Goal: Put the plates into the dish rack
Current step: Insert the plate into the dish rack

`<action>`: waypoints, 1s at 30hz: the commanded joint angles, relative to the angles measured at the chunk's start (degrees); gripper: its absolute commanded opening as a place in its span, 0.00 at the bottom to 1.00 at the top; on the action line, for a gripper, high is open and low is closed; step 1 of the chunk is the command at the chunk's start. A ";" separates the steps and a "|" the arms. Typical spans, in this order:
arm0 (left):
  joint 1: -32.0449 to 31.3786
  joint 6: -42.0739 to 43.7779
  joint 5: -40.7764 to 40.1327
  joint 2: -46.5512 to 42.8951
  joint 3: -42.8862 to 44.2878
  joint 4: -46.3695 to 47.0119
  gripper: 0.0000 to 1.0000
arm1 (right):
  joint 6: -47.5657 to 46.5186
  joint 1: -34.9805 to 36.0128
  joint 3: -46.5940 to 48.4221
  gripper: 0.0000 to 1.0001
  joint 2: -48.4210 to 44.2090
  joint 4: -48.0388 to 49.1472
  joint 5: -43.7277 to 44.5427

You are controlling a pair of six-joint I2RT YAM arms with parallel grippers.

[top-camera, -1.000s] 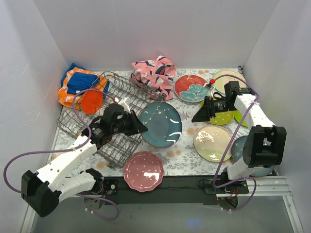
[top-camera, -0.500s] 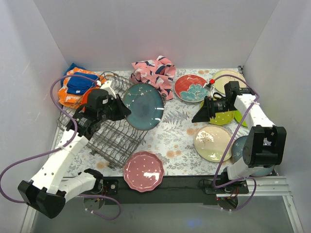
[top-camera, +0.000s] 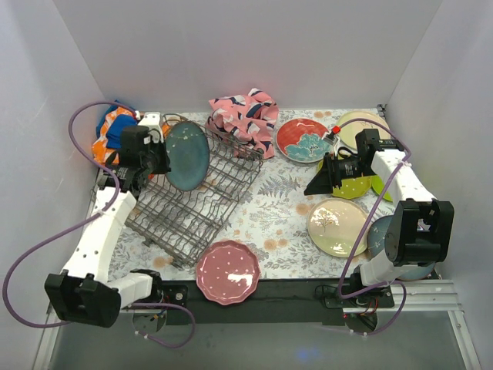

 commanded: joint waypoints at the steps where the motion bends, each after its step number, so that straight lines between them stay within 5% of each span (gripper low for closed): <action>1: 7.68 6.67 6.25 -0.26 3.59 14.09 0.00 | -1.18 0.24 1.53 0.80 -0.07 -0.64 0.09; 9: 16.99 18.70 11.45 3.43 3.33 17.60 0.00 | -1.44 0.24 2.84 0.80 1.69 -1.34 1.58; 21: 19.90 33.38 12.16 5.09 0.08 23.58 0.00 | -8.47 0.24 7.59 0.80 6.44 -6.70 5.98; 30: 20.26 35.85 10.84 8.79 0.78 25.87 0.00 | -9.79 0.24 7.33 0.80 6.26 -8.11 6.51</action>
